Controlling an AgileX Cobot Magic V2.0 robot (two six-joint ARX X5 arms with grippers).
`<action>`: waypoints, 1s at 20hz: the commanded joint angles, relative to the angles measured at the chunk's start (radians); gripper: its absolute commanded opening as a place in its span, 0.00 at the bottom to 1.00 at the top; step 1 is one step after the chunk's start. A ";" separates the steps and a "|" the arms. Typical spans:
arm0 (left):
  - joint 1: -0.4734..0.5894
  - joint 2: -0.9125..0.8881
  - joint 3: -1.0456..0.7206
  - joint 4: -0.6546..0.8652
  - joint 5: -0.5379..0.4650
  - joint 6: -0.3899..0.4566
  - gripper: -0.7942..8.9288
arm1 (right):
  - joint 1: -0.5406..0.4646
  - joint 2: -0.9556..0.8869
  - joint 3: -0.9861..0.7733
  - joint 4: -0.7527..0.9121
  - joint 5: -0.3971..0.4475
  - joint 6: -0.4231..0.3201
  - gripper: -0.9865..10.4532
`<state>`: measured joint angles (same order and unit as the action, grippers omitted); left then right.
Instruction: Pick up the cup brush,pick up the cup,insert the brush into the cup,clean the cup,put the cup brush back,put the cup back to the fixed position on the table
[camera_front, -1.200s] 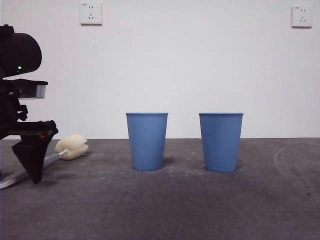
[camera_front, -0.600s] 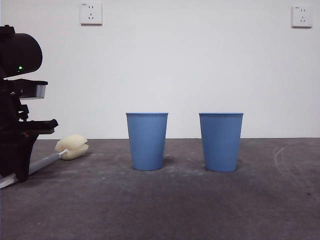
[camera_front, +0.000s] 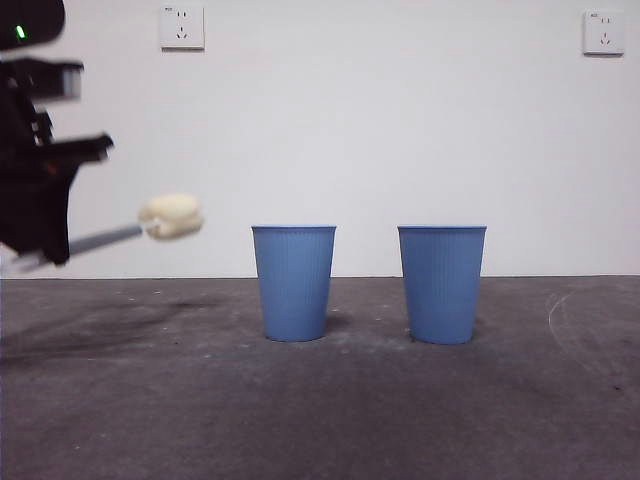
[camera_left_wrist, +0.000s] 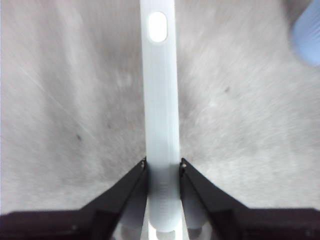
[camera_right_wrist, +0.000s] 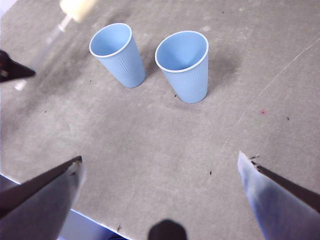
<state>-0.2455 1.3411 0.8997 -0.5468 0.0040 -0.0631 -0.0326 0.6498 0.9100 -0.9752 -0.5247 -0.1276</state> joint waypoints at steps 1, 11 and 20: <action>-0.002 -0.086 0.000 -0.036 0.023 0.047 0.07 | 0.021 0.013 0.003 0.020 -0.012 -0.008 0.58; -0.002 -0.487 0.000 -0.279 0.162 0.076 0.07 | 0.113 0.042 -0.238 0.396 -0.021 0.060 0.58; -0.002 -0.548 0.000 -0.331 0.240 0.072 0.07 | 0.283 0.167 -0.549 0.952 0.204 0.181 0.58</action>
<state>-0.2455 0.7944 0.8997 -0.8814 0.2359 -0.0002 0.2443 0.8146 0.3714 -0.0578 -0.3317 0.0330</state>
